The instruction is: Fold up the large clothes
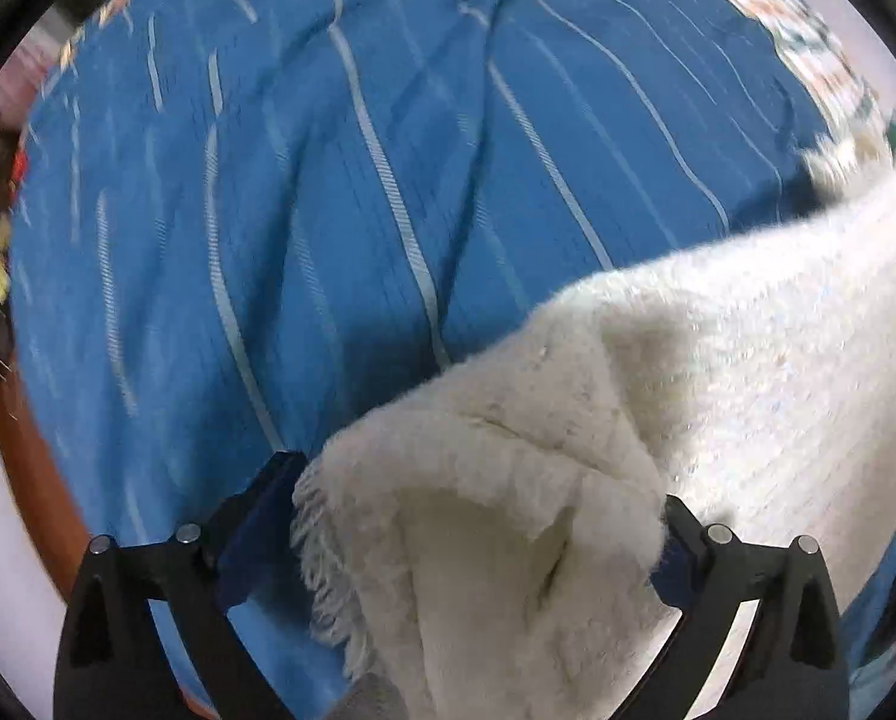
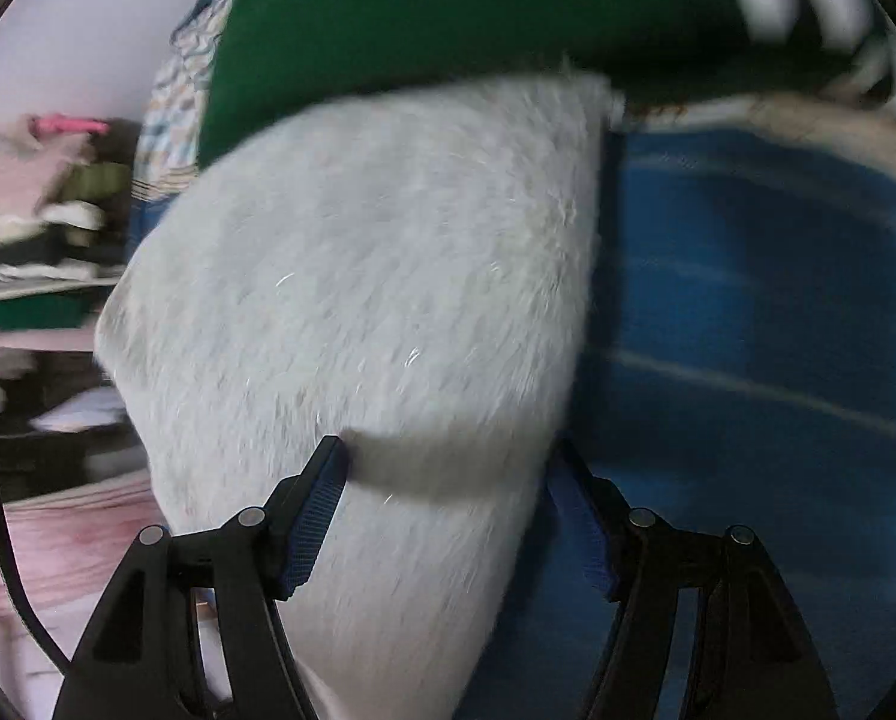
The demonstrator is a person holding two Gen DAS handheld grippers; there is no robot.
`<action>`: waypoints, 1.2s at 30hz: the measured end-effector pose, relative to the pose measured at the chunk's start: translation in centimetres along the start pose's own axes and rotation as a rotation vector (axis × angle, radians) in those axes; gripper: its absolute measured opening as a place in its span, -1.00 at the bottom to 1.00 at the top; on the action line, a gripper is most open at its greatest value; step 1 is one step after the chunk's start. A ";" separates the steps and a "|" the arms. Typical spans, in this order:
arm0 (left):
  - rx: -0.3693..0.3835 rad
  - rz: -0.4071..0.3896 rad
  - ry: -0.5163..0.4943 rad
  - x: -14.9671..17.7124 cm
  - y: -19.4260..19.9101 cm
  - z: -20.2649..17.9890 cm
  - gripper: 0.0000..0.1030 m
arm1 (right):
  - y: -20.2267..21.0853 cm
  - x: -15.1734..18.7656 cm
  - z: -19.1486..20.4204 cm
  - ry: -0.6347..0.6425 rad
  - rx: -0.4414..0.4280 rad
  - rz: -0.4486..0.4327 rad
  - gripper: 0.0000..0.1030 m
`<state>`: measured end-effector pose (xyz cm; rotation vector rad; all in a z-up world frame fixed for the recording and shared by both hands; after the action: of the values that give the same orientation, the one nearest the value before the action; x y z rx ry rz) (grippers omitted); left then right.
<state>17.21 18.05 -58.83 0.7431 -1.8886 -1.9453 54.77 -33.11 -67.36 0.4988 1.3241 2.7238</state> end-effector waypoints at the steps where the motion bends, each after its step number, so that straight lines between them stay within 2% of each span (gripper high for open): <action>1: 0.012 0.000 0.002 0.0 -0.1 0.2 1.00 | -0.9 -0.7 -0.6 -0.021 -0.043 0.018 0.41; 3: 0.005 0.008 -0.016 -0.1 -0.1 0.2 1.00 | -1.9 -1.9 -0.6 -0.044 -0.153 0.028 0.41; 5: -0.015 0.008 -0.038 -0.1 -0.1 0.1 1.00 | -2.0 -2.2 0.2 -0.018 -0.214 0.020 0.36; 6: -0.026 0.013 -0.047 -0.1 0.0 0.0 1.00 | -2.2 -2.1 0.6 -0.004 -0.230 0.027 0.12; 7: -0.036 0.022 -0.054 -0.2 0.0 0.0 1.00 | -2.4 -1.9 1.0 0.024 -0.233 0.029 -0.24; 9: -0.061 0.032 -0.076 -0.5 0.4 -0.2 1.00 | -1.9 -1.6 0.8 0.004 -0.261 0.025 -0.43; 14: -0.128 -0.030 -0.126 -1.1 4.7 -1.2 1.00 | 4.3 1.5 -3.0 -0.113 -0.329 -0.086 -0.59; 17: -0.168 -0.060 -0.130 -0.2 7.3 -0.9 1.00 | 9.9 6.0 -9.8 -0.289 -0.356 -0.148 -0.68; 20: -0.212 -0.046 -0.131 1.2 7.7 -0.4 1.00 | 15.1 13.3 -17.9 -0.436 -0.300 -0.205 -0.68; 22: -0.242 0.000 -0.121 2.3 7.2 0.2 1.00 | 17.8 17.7 -22.5 -0.499 -0.236 -0.217 -0.69; 24: -0.271 0.025 -0.116 2.5 6.6 -0.2 1.00 | 19.2 20.9 -25.9 -0.530 -0.173 -0.192 -0.69; 27: -0.302 0.015 -0.168 2.7 7.3 -2.3 1.00 | 19.9 23.8 -27.4 -0.512 -0.023 -0.154 -0.68; 29: -0.282 -0.013 -0.238 2.5 7.9 -5.5 1.00 | 21.8 24.0 -26.9 -0.437 0.106 -0.172 -0.68; 33: -0.216 -0.087 -0.355 2.3 7.8 -12.9 1.00 | 25.6 23.1 -22.1 -0.156 0.260 -0.369 -0.67; 34: -0.209 -0.103 -0.382 2.1 7.2 -14.5 1.00 | 25.7 22.7 -20.6 -0.099 0.251 -0.376 -0.63; 35: -0.218 -0.112 -0.417 2.0 6.1 -16.2 1.00 | 25.1 22.0 -18.5 -0.040 0.219 -0.343 -0.55; 36: -0.225 -0.110 -0.437 2.0 5.3 -17.3 1.00 | 24.2 21.0 -16.6 0.015 0.216 -0.302 -0.39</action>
<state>24.87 2.35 -53.64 0.3839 -1.8359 -2.5005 31.50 -56.45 -52.70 0.2652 1.5631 2.3618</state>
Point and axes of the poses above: each gripper's, at about its wrist camera, not at the fingertips, and y roughly against the way its jaws point, z to its left, x to its underside, the point moved 4 cm from there along -y, roughly the way its jaws point, and after that the axes turned 13 degrees about -y, right-handed, at the moved point
